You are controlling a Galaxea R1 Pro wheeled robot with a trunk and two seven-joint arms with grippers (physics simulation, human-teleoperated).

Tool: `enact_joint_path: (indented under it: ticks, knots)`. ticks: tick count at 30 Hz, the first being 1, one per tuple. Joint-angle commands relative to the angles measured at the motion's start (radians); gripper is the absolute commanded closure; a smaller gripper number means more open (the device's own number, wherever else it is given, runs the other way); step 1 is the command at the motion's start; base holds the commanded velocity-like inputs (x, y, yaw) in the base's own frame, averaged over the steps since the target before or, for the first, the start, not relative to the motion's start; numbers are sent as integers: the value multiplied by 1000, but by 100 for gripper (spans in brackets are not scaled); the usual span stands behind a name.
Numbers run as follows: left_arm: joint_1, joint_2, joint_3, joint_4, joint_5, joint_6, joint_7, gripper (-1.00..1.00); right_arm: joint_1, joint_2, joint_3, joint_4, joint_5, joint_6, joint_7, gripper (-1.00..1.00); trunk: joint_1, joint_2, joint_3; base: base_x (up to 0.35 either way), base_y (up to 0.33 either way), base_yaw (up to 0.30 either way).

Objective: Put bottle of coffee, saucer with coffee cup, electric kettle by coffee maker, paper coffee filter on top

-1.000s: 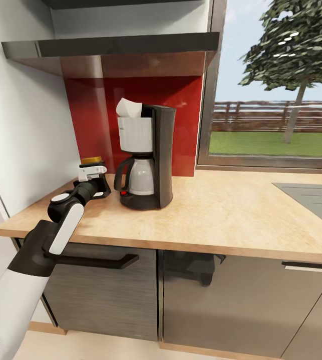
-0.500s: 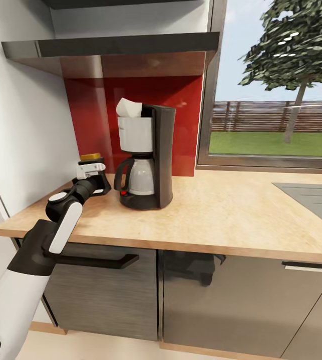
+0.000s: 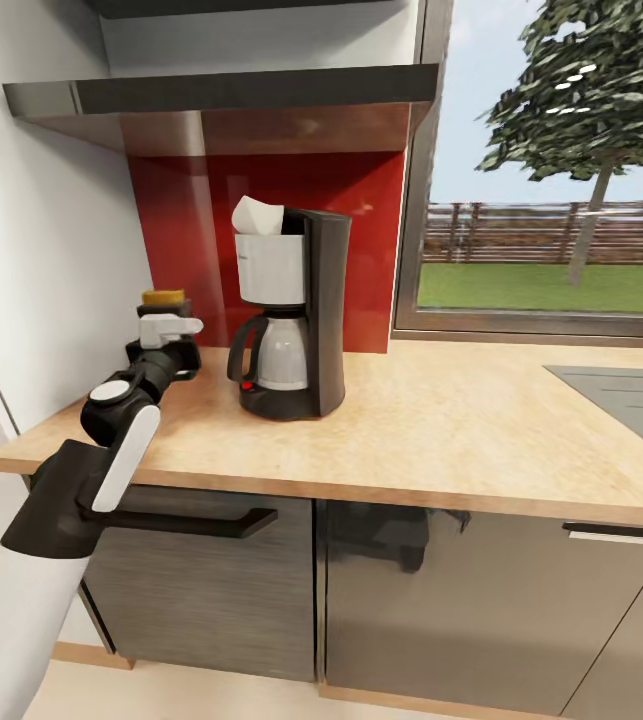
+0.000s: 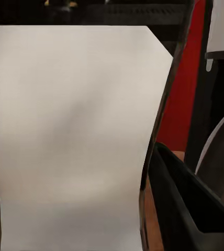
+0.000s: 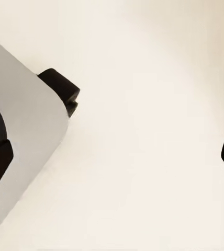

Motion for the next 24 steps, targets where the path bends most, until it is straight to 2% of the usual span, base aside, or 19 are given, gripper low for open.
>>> enact_joint_path:
  ticks: [1, 2, 3, 6, 20, 24]
  knots:
    - [-1, 1, -2, -4, 10, 6, 9, 100, -1, -12, 5, 5, -9, -12, 5, -100, 0, 0, -1, 0, 0, 0]
    - [-1, 1, -2, -6, 10, 7, 9, 100, 1, -21, 6, 6, -11, -28, 5, -100, 0, 0, -1, 0, 0, 0]
    - [-1, 2, -2, -14, 10, 9, 8, 100, 6, -35, 6, 17, -14, -110, 5, -100, 0, 0, -1, 0, 0, 0]
    - [-1, 3, -1, -22, 11, 13, 5, 100, 14, -41, 8, 24, -15, -179, 5, -100, 0, 0, -1, 0, 0, 0]
    - [-1, 3, -1, -26, 12, 14, -4, 100, 14, -39, 8, 24, -15, -180, 4, -100, 0, 0, -1, 0, 0, 0]
    - [-1, 3, -1, -26, 13, 21, -90, 100, 14, -39, 8, 24, -15, -180, 4, -100, 0, 0, -1, 0, 0, 0]
